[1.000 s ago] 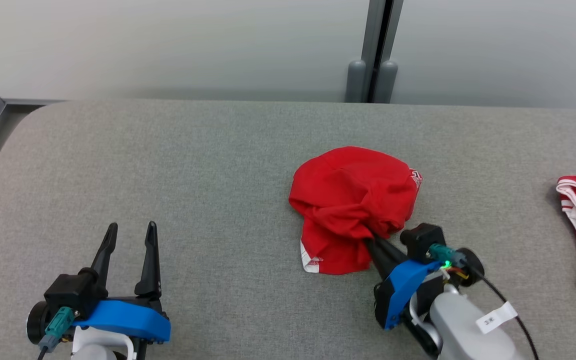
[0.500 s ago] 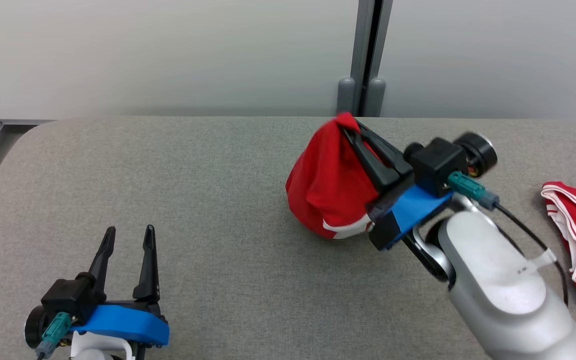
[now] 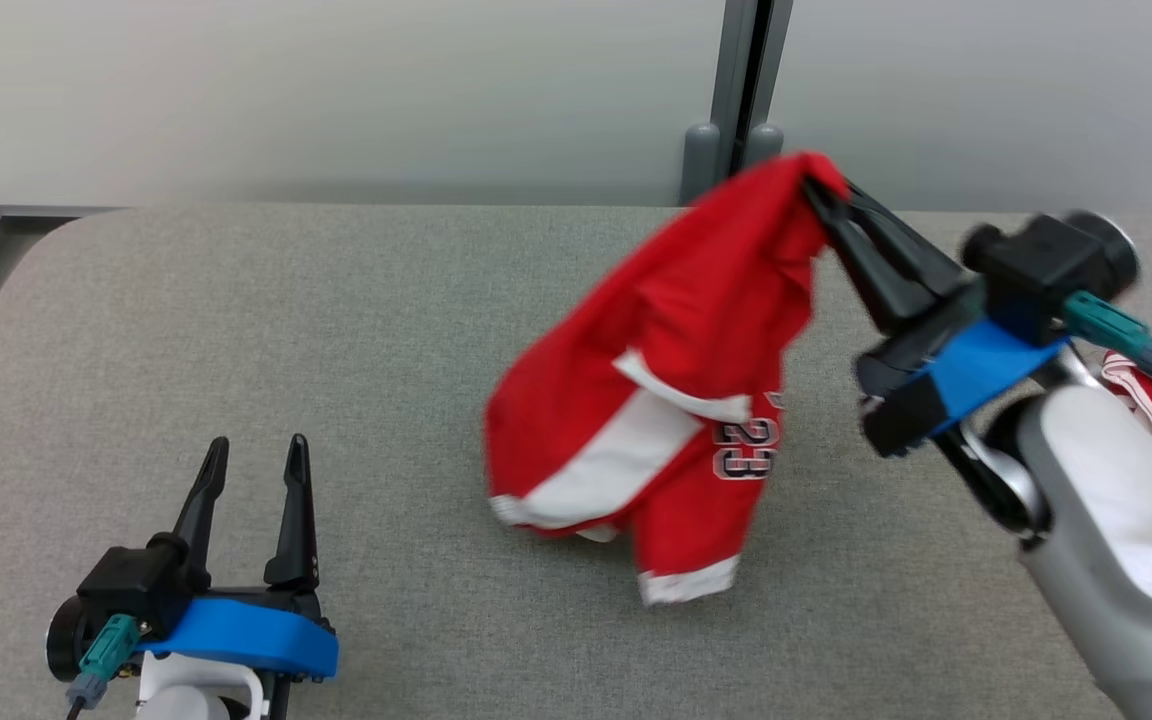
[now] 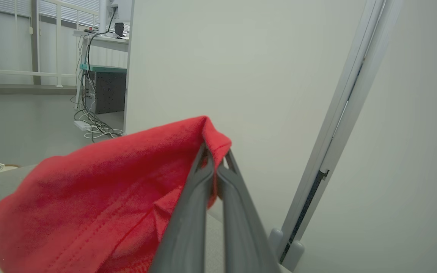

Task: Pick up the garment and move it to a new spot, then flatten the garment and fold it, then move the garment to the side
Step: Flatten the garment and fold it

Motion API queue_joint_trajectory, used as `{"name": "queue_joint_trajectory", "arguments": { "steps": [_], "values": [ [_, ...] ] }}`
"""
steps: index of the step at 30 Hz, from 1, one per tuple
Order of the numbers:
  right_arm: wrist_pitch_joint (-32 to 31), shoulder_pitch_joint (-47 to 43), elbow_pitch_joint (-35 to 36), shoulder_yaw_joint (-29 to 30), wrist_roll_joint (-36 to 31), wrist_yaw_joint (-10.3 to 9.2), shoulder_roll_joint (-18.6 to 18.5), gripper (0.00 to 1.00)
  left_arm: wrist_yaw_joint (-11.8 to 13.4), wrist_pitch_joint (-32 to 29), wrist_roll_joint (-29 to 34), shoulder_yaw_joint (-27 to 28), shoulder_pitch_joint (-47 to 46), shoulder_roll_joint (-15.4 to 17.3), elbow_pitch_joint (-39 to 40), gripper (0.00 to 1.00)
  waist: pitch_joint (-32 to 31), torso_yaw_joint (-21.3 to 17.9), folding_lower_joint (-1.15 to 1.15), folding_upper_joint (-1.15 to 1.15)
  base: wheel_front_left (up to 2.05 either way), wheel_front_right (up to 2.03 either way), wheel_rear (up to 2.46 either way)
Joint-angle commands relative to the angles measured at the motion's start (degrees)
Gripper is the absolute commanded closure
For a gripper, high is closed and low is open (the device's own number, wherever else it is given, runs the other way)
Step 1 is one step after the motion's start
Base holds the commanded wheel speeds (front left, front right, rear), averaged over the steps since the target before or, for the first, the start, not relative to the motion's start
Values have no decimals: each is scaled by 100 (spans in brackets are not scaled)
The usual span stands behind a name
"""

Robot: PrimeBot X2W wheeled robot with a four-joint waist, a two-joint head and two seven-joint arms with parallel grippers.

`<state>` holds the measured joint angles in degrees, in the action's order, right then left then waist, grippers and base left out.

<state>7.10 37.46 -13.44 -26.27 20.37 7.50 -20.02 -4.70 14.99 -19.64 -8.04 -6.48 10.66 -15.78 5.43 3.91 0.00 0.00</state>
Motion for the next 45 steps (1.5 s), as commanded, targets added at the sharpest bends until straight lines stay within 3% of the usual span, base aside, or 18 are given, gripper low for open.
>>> {"name": "queue_joint_trajectory", "arguments": {
  "steps": [1, 5, 11, 12, 13, 20, 26, 33, 39, 45],
  "values": [
    [-15, -99, -77, 107, 64, -1, -70, 100, -25, 26, 28, 12, -102, -6, 16, 0, 34, 12, 0, 0, 0, 0, 0],
    [-90, -489, -755, 605, 250, 0, -211, 100, -42, 25, 46, 4, -164, -34, 12, 0, 175, 35, 0, 0, 0, 0, 0],
    [131, -187, -2076, 1358, 531, 0, -53, 100, -83, 26, 80, -45, -311, -39, -14, 0, 401, 104, 0, 0, 0, 0, 0],
    [133, -132, -2299, 1439, 523, 0, -1, 65, -94, 25, 87, -57, -340, -41, -20, 0, 421, 128, 0, 0, 0, 0, 0],
    [140, -72, -2487, 1514, 476, 1, 24, 0, -97, 26, 98, -73, -364, -41, -25, 0, 440, 153, 0, 0, 0, 0, 0],
    [251, -45, -3001, 1591, 309, 0, 65, 0, -121, 26, 109, -71, -354, -45, -85, 0, 379, 200, 0, 0, 0, 0, 0],
    [150, -583, -2670, 1397, 410, 0, 72, 0, -73, 26, 74, 34, -190, -48, -88, 0, 200, 47, 0, 0, 0, 0, 0],
    [-446, -1083, -2413, 1367, 337, 0, 243, 0, -52, 26, 76, 94, -94, -40, -36, 0, 99, -160, 0, 0, 0, 0, 0],
    [-916, -748, -2639, 1527, 85, 0, 447, 0, -82, 26, 106, 27, -240, -25, 23, 0, 287, -115, 0, 0, 0, 0, 0],
    [-946, -257, -3224, 1712, -278, 0, 572, 0, -114, 22, 119, -95, -390, -23, 28, 0, 561, 97, 0, 0, 0, 0, 0]
  ]
}}
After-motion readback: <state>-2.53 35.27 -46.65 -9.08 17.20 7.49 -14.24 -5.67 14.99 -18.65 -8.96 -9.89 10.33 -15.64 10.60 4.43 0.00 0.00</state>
